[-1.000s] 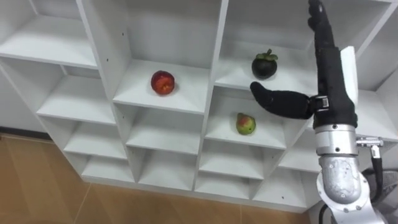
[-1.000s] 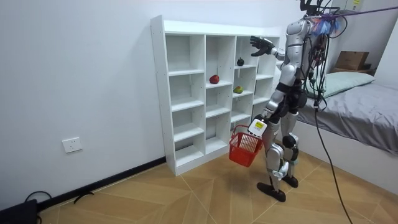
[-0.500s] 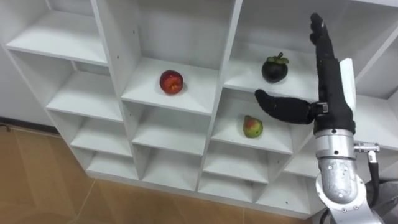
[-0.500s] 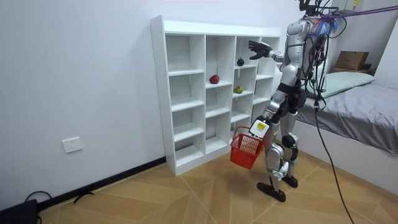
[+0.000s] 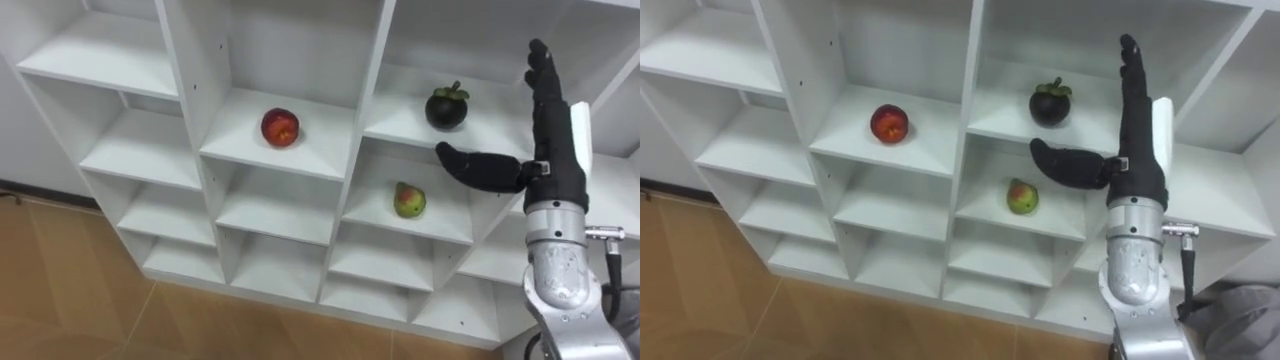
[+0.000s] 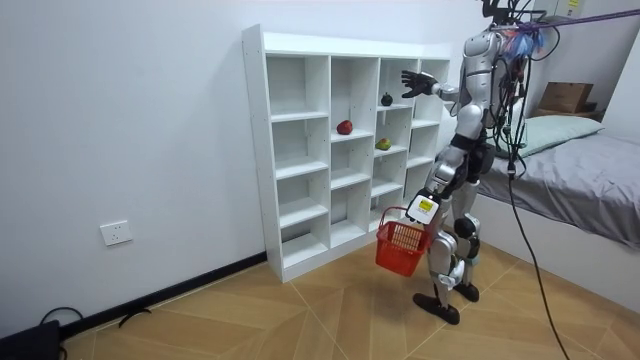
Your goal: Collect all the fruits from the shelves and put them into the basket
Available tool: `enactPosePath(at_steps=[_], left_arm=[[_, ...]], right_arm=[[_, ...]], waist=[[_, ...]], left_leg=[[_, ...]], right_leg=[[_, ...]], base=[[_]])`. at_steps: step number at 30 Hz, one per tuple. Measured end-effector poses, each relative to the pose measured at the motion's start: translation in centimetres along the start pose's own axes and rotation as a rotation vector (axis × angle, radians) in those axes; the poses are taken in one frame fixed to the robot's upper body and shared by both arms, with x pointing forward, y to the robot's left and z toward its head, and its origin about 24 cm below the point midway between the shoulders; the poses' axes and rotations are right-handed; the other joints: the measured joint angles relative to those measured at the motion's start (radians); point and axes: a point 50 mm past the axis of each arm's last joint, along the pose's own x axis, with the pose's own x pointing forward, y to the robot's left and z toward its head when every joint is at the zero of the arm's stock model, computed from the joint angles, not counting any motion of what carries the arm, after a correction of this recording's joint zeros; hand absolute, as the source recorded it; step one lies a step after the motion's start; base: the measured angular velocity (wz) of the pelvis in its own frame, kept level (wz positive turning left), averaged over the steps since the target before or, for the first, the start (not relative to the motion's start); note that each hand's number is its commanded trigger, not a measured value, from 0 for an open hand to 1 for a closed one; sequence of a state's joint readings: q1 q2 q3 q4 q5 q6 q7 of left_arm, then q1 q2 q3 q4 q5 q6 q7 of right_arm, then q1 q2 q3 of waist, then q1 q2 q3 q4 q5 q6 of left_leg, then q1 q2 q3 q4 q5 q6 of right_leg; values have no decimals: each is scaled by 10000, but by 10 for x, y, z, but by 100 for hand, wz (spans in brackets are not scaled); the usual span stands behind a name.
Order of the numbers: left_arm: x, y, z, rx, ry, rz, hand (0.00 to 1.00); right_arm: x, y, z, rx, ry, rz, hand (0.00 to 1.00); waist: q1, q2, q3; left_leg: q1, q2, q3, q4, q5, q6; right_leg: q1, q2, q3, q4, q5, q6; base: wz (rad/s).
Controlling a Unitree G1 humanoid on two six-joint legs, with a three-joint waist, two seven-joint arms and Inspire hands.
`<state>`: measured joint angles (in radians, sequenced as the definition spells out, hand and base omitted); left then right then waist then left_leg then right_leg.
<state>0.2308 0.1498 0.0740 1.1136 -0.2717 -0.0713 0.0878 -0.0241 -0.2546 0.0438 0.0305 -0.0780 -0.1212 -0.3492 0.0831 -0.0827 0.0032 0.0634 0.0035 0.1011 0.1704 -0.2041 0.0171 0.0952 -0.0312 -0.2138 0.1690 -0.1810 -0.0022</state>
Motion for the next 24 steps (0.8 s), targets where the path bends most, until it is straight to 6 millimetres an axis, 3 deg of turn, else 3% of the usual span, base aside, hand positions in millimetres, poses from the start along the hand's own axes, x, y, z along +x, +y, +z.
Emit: enactPosePath(at_steps=[4, 10, 24], left_arm=[[1, -2, 7, -12, -275, -84, 100], [0, -4, 6, 128, -314, -213, 100], [0, -7, 14, 110, -626, -362, 100]], right_arm=[[3, -2, -7, 137, 339, -397, 0], [13, -2, -10, 561, 604, -702, 0], [21, -2, -12, 772, 785, -1042, 0]], waist=[[30, -67, -16], [34, -44, 42], [70, -70, 41]], left_leg=[[-146, -17, -85, 19, 46, -3], [-211, -16, -106, 41, 59, -2], [-445, -20, -253, 100, 62, -7]], right_leg=[[-127, -16, -73, 15, 1, -1], [-177, -14, -96, 12, 1, -2], [-319, -16, -209, 3, 1, -2]], base=[[5], [1], [3]])
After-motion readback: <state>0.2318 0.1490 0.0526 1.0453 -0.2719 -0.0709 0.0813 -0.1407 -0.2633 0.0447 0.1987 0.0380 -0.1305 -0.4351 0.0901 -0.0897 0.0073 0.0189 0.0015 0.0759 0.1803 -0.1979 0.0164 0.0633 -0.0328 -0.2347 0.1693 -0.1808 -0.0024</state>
